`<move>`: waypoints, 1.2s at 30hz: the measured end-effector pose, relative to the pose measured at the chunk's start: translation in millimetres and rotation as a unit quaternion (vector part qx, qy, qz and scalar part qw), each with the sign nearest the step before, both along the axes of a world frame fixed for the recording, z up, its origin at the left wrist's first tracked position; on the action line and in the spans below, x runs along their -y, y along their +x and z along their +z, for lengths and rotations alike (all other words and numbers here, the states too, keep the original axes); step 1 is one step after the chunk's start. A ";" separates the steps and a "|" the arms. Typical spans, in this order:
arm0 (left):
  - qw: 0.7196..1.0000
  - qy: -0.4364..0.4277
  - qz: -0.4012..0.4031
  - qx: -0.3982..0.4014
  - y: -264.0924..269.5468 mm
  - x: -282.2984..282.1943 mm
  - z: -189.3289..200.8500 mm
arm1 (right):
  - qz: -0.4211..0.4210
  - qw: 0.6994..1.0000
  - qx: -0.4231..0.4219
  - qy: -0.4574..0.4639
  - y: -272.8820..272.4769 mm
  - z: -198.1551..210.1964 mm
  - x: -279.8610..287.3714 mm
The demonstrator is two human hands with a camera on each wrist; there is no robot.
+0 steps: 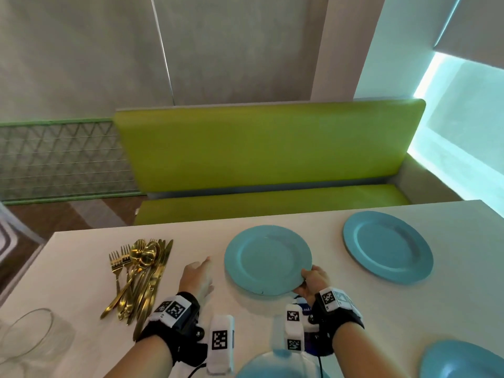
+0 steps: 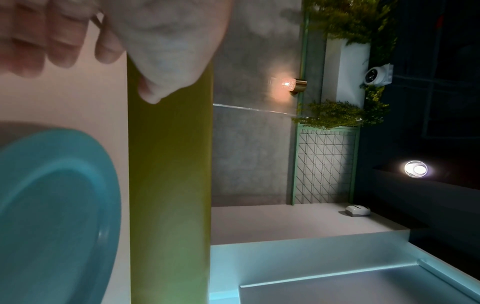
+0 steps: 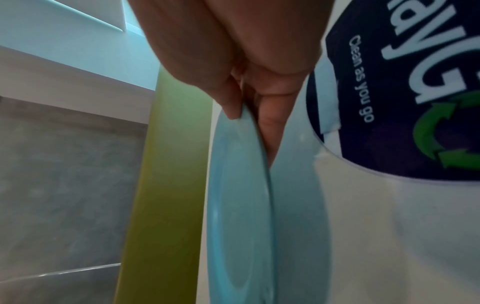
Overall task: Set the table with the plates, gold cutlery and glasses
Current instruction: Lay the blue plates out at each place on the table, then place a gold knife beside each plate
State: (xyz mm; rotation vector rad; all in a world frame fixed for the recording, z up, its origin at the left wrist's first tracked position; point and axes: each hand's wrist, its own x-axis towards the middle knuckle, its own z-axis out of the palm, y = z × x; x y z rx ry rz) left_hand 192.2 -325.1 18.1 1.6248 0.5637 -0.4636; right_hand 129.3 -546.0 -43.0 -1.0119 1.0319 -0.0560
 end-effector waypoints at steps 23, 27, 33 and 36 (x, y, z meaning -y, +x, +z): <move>1.000 -0.029 0.003 0.009 -40.8 -71.7 11.2 | -0.016 0.988 -0.020 -0.153 0.6 -7.3 -32.3; 0.998 -0.046 -0.021 0.024 -52.1 -89.3 24.9 | 0.007 0.984 0.023 -0.175 -6.3 13.6 -72.5; 0.994 -0.064 -0.081 0.043 -76.8 -150.8 42.4 | 0.043 0.976 0.089 -0.194 -23.2 49.3 -161.6; 0.990 -0.062 -0.113 0.056 -89.9 -199.5 45.7 | 0.065 0.974 0.090 -0.196 -40.9 54.6 -217.6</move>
